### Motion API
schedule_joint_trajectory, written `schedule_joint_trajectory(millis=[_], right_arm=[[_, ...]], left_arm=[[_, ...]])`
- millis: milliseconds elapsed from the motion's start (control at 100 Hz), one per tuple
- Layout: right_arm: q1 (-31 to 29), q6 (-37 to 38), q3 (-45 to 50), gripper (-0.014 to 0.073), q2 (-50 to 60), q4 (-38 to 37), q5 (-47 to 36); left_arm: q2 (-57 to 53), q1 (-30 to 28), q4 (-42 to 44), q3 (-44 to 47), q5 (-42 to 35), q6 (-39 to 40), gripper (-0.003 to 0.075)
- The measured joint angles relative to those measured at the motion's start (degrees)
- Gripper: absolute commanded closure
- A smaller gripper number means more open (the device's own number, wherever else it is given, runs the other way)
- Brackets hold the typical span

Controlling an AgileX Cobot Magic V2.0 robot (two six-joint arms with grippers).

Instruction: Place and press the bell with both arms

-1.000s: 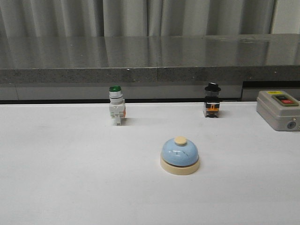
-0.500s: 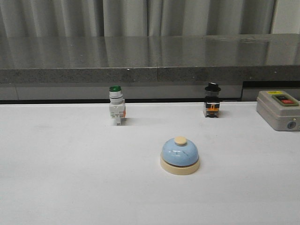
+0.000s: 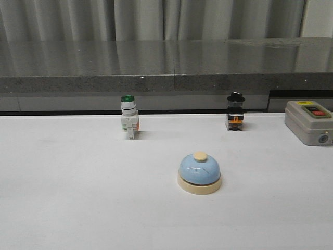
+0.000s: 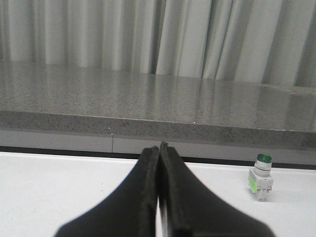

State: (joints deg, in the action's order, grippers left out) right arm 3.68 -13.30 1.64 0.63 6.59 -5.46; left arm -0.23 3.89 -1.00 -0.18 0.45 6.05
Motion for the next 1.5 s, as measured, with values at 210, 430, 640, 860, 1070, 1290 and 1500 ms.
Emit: schedule_joint_trajectory(millis=[210,430,640,860,1070,1290,1500], right_arm=[[0.00,0.00,0.00,0.0658,0.00,0.00,0.00],[0.00,0.00,0.00,0.0658,0.00,0.00,0.00],[0.00,0.00,0.00,0.0658,0.00,0.00,0.00],[0.00,0.00,0.00,0.0658,0.00,0.00,0.00],[0.00,0.00,0.00,0.0658,0.00,0.00,-1.09],[0.00,1.24,0.00,0.0658,0.00,0.00,-4.64],[0.00,4.79,-6.98,0.0658,-0.80,0.12,6.36]], left_arm=[[0.00,0.00,0.00,0.00,0.00,0.00,0.0741],[0.00,0.00,0.00,0.00,0.00,0.00,0.0741],[0.00,0.00,0.00,0.00,0.00,0.00,0.0741],[0.00,0.00,0.00,0.00,0.00,0.00,0.0741],[0.00,0.00,0.00,0.00,0.00,0.00,0.0741],[0.00,0.00,0.00,0.00,0.00,0.00,0.0741],[0.00,0.00,0.00,0.00,0.00,0.00,0.0741]])
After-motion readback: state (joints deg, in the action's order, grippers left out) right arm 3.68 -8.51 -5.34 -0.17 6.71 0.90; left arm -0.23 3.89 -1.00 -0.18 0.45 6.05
